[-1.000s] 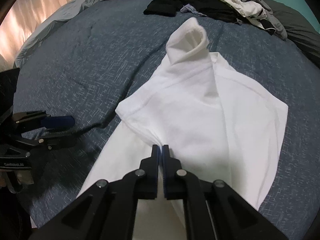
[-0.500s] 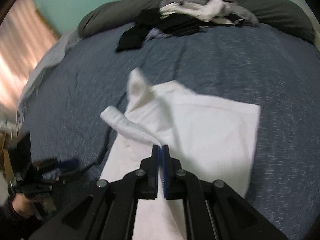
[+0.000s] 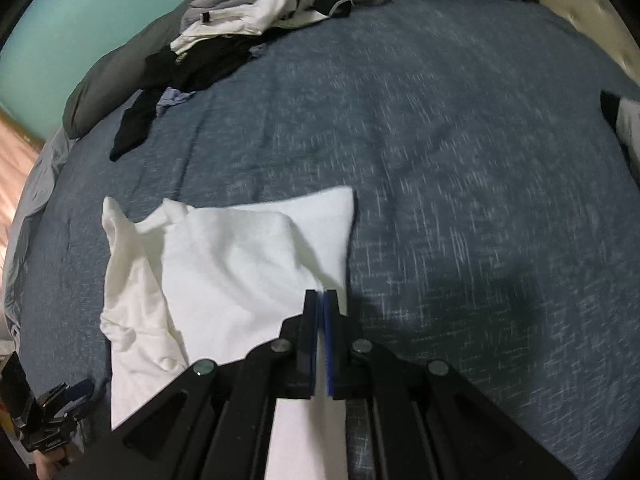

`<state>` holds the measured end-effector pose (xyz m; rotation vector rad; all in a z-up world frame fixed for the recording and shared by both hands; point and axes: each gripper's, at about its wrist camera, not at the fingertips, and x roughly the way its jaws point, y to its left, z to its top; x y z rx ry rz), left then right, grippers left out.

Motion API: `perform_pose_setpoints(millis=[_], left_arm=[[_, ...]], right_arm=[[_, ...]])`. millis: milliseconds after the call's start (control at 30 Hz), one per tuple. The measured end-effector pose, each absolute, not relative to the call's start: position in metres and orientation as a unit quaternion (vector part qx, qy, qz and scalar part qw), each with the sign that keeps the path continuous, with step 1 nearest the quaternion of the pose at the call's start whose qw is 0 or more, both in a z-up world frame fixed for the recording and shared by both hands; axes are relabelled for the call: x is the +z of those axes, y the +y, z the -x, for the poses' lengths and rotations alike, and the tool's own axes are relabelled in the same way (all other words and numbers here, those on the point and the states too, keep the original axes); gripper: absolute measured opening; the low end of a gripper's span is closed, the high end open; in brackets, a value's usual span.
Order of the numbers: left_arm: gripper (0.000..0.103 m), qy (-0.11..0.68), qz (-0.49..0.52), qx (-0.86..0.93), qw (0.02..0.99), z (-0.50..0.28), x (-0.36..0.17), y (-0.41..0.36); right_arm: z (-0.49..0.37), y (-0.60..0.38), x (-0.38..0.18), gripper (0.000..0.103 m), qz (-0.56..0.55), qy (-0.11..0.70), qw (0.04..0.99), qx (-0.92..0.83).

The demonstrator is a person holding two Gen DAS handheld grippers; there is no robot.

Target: Fold clothes

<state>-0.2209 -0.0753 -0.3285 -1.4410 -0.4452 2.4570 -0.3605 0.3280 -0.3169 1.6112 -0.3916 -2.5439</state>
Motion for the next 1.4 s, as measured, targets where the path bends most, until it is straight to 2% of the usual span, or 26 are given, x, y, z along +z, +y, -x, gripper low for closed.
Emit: perform_pose_setpoints(millis=[267, 333, 367, 400, 467, 667, 733, 800, 900, 1200, 1400], left_arm=[[0.049, -0.152, 0.497, 0.844, 0.13, 0.22, -0.329, -0.075], [0.049, -0.151, 0.497, 0.844, 0.13, 0.221, -0.329, -0.075], [0.049, -0.151, 0.497, 0.844, 0.13, 0.221, -0.33, -0.075], [0.049, -0.151, 0.497, 0.844, 0.13, 0.222, -0.33, -0.075], [0.049, -0.151, 0.498, 0.844, 0.131, 0.222, -0.331, -0.074], [0.049, -0.149, 0.5, 0.843, 0.131, 0.224, -0.332, -0.074], [0.049, -0.15, 0.5, 0.843, 0.131, 0.223, -0.332, -0.074], [0.049, -0.151, 0.5, 0.842, 0.131, 0.224, -0.332, -0.074], [0.049, -0.151, 0.501, 0.842, 0.131, 0.224, -0.333, -0.074], [0.049, -0.147, 0.504, 0.841, 0.132, 0.224, -0.333, -0.071], [0.049, -0.147, 0.506, 0.839, 0.132, 0.228, -0.336, -0.068]], right_arm=[[0.368, 0.334, -0.314, 0.004, -0.499, -0.176, 0.067, -0.846], [0.375, 0.332, -0.307, 0.017, -0.489, -0.175, 0.069, -0.852], [0.38, 0.329, -0.305, 0.031, -0.488, -0.173, 0.071, -0.853], [0.385, 0.327, -0.304, 0.038, -0.489, -0.171, 0.074, -0.852], [0.396, 0.32, -0.304, 0.038, -0.496, -0.162, 0.078, -0.849], [0.42, 0.305, -0.318, 0.038, -0.527, -0.124, 0.077, -0.837], [0.422, 0.301, -0.319, 0.028, -0.523, -0.118, 0.079, -0.841], [0.421, 0.298, -0.32, 0.011, -0.521, -0.105, 0.079, -0.844], [0.419, 0.299, -0.317, 0.003, -0.508, -0.1, 0.076, -0.852], [0.405, 0.326, -0.301, 0.002, -0.464, -0.105, 0.044, -0.879], [0.414, 0.326, -0.312, 0.002, -0.47, -0.094, 0.04, -0.877]])
